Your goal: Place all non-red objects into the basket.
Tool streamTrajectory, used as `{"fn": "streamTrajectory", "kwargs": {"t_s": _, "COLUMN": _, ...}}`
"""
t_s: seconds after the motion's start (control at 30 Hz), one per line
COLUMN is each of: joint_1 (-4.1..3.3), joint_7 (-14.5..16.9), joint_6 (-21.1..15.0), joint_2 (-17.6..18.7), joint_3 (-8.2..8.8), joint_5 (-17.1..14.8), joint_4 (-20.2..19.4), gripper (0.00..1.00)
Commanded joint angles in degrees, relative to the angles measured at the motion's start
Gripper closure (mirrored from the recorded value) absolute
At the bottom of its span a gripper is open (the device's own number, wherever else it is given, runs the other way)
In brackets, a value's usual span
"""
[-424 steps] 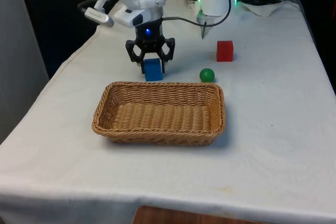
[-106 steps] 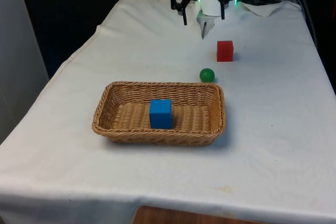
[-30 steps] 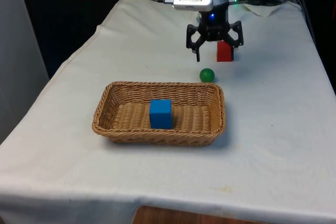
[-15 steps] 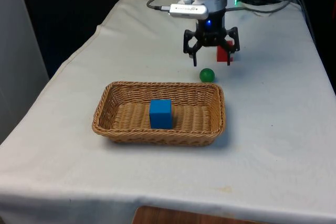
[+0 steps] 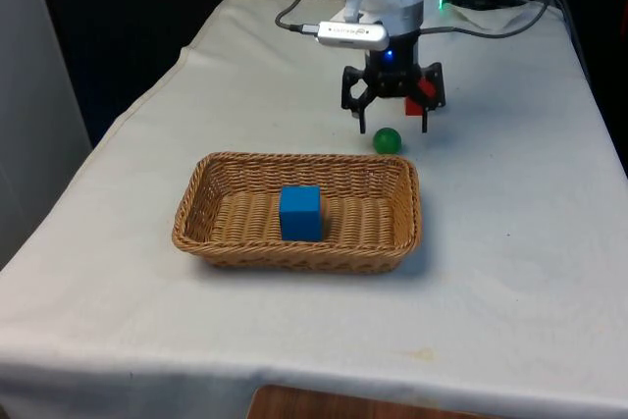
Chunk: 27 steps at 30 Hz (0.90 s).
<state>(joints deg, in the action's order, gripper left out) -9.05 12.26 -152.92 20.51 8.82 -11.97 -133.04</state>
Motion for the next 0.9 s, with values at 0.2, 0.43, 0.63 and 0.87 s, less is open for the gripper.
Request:
{"fn": "streamTrajectory", "kwargs": {"t_s": 0.2, "joint_1": 0.0, "joint_7": -0.46, "joint_6": -3.32, "joint_2": 1.66, "joint_3": -0.29, "joint_5": -0.34, "joint_4": -0.06, "gripper": 0.0}}
{"fn": "streamTrajectory", "kwargs": {"t_s": 0.43, "joint_1": 0.0, "joint_7": -0.92, "joint_6": -4.7, "joint_2": 2.75, "joint_3": -0.29, "joint_5": -0.34, "joint_4": 0.06, "gripper": 0.0}}
{"fn": "streamTrajectory", "kwargs": {"t_s": 0.63, "joint_1": 0.0, "joint_7": -1.2, "joint_6": -4.87, "joint_2": 2.92, "joint_3": -0.29, "joint_5": -0.29, "joint_4": 0.11, "gripper": 0.0}}
{"fn": "streamTrajectory", "kwargs": {"t_s": 0.87, "joint_1": 0.0, "joint_7": -1.38, "joint_6": -4.87, "joint_2": 2.98, "joint_3": -0.23, "joint_5": -0.23, "joint_4": 0.06, "gripper": 0.66}}
